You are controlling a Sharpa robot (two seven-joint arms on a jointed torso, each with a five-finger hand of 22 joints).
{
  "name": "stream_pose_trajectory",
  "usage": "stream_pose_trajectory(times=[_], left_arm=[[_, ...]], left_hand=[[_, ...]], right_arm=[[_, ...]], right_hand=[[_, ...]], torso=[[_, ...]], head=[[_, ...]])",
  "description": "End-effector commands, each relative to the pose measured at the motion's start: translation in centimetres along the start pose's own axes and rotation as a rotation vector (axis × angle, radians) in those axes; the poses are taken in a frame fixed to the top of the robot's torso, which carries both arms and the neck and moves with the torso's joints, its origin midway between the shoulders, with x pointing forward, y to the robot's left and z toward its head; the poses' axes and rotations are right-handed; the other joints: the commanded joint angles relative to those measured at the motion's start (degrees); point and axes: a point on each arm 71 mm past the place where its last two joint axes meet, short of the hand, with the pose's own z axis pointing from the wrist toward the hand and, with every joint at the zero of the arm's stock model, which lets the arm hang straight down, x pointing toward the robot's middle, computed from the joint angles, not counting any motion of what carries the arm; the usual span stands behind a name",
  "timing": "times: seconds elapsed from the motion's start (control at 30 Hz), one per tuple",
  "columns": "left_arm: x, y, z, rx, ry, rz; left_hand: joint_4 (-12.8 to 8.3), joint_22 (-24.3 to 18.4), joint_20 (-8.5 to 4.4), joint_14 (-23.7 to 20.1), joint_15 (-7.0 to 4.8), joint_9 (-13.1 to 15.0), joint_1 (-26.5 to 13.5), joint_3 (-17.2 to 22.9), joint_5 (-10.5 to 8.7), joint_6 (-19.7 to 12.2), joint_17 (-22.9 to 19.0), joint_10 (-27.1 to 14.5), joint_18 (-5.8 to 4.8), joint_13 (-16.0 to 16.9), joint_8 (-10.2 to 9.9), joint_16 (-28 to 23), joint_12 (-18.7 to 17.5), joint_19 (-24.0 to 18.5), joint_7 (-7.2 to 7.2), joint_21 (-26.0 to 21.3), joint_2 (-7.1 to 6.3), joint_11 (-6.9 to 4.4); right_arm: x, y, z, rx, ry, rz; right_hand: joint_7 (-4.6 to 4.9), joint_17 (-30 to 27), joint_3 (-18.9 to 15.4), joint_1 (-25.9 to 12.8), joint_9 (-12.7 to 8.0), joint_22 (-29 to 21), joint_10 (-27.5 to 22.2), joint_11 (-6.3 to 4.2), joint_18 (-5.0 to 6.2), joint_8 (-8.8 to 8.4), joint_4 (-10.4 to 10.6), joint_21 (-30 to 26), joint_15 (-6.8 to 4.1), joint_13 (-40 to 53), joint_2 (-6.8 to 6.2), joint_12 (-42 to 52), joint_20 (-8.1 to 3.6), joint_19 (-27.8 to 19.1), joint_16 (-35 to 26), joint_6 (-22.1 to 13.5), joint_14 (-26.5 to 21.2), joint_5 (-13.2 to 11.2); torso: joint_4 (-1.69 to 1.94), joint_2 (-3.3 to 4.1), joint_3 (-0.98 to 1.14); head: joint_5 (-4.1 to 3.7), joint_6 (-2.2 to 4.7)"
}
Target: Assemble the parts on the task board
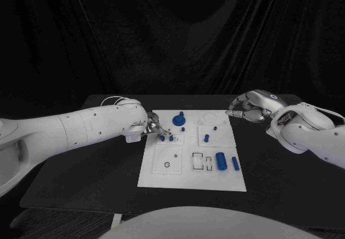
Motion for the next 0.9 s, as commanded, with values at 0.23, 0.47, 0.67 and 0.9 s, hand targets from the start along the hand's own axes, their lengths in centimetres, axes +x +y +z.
stream_pose_trajectory(times=[0.23,0.47,0.67,0.9], left_arm=[[0.06,-0.29,0.02,0.030,-0.008,-0.007],[0.01,-0.34,-0.02,0.035,-0.019,-0.012],[-0.03,-0.32,-0.06,0.036,-0.029,-0.017],[-0.54,0.23,-0.68,0.053,-0.089,-0.049]], left_hand=[[0.1,11.7,-0.35,6.2,-0.34,2.2,-0.4,-1.4,-0.25,0.3,15.1,6.1,-0.01,15.1,1.9,0.2,0.0,0.1,-0.56,0.2,0.75,-0.66],[0.1,11.7,-0.40,6.2,-0.40,2.1,-0.4,-1.5,-0.12,0.5,15.1,6.1,-0.05,15.1,1.9,0.2,0.0,0.2,-0.68,0.4,1.16,-0.75],[0.1,11.8,-0.46,6.2,-0.49,2.0,-0.3,-1.5,0.04,0.8,15.1,6.1,-0.06,15.1,1.8,0.2,0.0,0.3,-0.80,0.5,1.55,-0.85],[0.1,11.8,-0.71,6.2,-0.77,4.0,0.4,-2.5,0.14,0.9,15.1,6.1,-0.13,15.1,3.6,0.2,0.0,0.5,-1.06,0.7,1.45,-1.11]], right_arm=[[0.05,-0.12,-0.06,0.009,0.000,-0.001],[0.04,-0.15,-0.06,0.013,-0.001,0.006],[0.03,-0.15,-0.07,0.013,-0.003,0.008],[-0.05,-0.29,-0.20,0.015,-0.007,0.008]], right_hand=[[0.16,-0.1,0.0,0.1,-0.1,12.5,6.1,0.45,0.54,-0.21,-0.3,-0.2,0.39,15.1,0.38,0.2,0.54,2.6,-0.2,0.0,3.2,0.4],[0.16,-0.1,0.0,0.1,-0.1,12.5,6.1,0.45,0.55,-0.22,-0.2,-0.2,0.39,15.1,0.47,0.2,0.55,2.6,-0.3,0.0,3.2,0.4],[0.17,-0.1,0.1,0.1,-0.2,12.5,6.1,0.46,0.54,-0.28,-0.1,-0.2,0.39,15.1,0.83,0.2,0.56,2.6,-0.2,0.0,3.2,0.8],[0.18,-0.1,0.1,0.0,-0.2,12.5,6.1,0.47,0.55,-0.31,0.0,-0.2,0.40,15.1,0.91,0.2,0.57,2.6,-0.2,0.0,3.2,0.9]], torso=[[-0.01,0.02,0.00],[0.00,0.03,0.00],[0.00,0.01,0.00],[0.00,0.01,0.01]], head=[[-0.04,0.01],[-0.14,0.01],[-0.17,0.01],[-0.54,0.01]])
